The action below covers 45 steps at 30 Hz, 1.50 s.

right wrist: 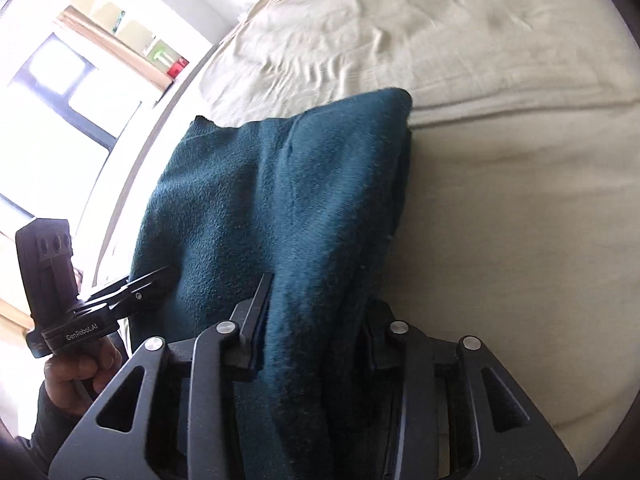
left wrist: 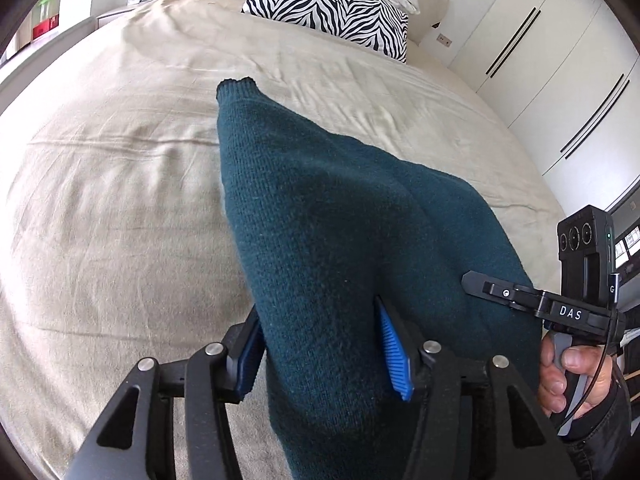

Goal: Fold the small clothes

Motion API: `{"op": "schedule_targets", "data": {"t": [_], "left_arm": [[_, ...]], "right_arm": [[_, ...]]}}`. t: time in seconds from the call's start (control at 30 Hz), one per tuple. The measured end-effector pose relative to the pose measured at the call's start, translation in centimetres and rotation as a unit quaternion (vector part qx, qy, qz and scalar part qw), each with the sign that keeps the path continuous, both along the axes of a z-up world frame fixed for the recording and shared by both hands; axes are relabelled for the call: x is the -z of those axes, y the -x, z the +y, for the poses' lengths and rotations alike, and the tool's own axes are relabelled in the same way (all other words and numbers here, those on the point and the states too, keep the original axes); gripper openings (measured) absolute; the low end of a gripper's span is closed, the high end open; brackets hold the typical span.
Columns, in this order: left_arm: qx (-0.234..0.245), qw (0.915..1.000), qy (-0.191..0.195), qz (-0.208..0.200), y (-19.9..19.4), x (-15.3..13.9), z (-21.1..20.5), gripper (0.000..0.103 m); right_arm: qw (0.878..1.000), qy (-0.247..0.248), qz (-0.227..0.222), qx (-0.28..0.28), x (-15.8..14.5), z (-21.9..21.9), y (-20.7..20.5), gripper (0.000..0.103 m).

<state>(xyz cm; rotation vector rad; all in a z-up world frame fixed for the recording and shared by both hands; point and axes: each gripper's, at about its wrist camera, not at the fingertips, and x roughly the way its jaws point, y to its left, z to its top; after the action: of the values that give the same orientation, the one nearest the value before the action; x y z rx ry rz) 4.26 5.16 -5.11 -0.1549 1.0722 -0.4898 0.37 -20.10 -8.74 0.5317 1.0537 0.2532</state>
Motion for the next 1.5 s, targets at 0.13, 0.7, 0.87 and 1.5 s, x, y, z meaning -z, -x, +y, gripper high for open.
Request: {"op": "schedule_targets", "data": {"t": [0.13, 0.7, 0.87, 1.5], "left_arm": [[-0.020, 0.9995, 0.024, 0.008, 0.2, 1.0, 0.6, 0.070], [-0.066, 0.9912, -0.015, -0.113, 6.7, -5.8, 1.4, 0.070], [-0.033, 0.9947, -0.053, -0.081, 5.4, -3.2, -1.5, 0.071], [-0.132, 0.9352, -0.106, -0.311, 12.8, -11.0, 0.2, 0.103]], "right_arm": [[0.999, -0.043, -0.025, 0.009, 0.9, -1.2, 0.3, 0.035], [0.993, -0.010, -0.096, 0.063, -6.9, -2.3, 5.9, 0.045], [0.996, -0.016, -0.076, 0.039, -5.4, -0.3, 5.2, 0.045], [0.960, 0.208, -0.174, 0.074, -10.4, 1.9, 10.9, 0.061]]}}
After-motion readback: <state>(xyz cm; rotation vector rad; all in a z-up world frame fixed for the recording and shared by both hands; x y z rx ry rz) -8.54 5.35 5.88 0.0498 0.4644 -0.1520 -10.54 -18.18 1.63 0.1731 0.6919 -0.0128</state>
